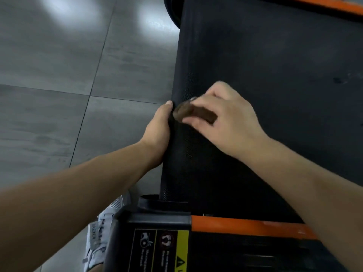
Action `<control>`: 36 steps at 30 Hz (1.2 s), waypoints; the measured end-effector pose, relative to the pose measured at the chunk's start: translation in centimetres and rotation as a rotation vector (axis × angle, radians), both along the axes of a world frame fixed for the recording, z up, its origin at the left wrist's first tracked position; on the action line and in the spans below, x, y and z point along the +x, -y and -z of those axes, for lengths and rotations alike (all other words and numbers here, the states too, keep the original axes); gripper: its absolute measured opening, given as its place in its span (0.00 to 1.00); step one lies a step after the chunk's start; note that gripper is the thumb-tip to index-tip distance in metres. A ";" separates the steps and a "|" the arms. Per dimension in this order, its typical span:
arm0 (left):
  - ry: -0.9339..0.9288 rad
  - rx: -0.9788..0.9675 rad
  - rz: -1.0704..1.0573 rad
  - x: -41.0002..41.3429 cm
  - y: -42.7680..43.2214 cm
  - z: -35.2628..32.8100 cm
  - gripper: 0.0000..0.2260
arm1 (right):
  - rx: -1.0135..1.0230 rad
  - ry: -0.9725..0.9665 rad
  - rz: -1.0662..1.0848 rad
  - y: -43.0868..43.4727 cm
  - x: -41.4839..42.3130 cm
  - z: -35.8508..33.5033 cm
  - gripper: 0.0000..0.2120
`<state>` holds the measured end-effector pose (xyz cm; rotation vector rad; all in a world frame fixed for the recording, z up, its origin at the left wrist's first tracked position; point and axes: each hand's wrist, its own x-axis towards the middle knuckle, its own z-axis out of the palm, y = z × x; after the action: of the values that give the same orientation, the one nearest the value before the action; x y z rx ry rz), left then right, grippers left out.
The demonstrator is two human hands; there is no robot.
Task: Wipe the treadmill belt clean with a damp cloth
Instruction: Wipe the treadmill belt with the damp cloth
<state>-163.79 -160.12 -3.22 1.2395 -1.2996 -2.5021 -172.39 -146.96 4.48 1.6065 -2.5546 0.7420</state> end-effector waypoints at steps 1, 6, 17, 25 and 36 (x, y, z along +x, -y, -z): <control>-0.010 0.035 0.006 0.0 0.1 -0.2 0.24 | -0.025 0.040 0.052 0.1 0.3 0.2 0.16; -0.014 -0.205 0.041 -1.6 1.3 -2.0 0.21 | 0.036 0.068 -0.162 -3.0 1.2 0.0 0.18; -0.028 -1.118 0.395 -8.4 3.9 -6.2 0.24 | 0.025 0.088 0.104 -1.4 -6.9 -0.5 0.12; 0.248 -1.375 0.607 -12.5 1.7 -6.6 0.29 | -0.039 0.023 0.501 7.3 -23.1 -0.3 0.14; 0.271 -1.505 0.599 -12.5 1.5 -5.7 0.36 | -0.019 -0.008 0.554 10.8 -29.8 -0.5 0.14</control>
<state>-176.24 -161.66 2.51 0.7392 -2.9198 -0.7121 -202.20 -157.77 5.02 0.8122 -2.7641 0.6863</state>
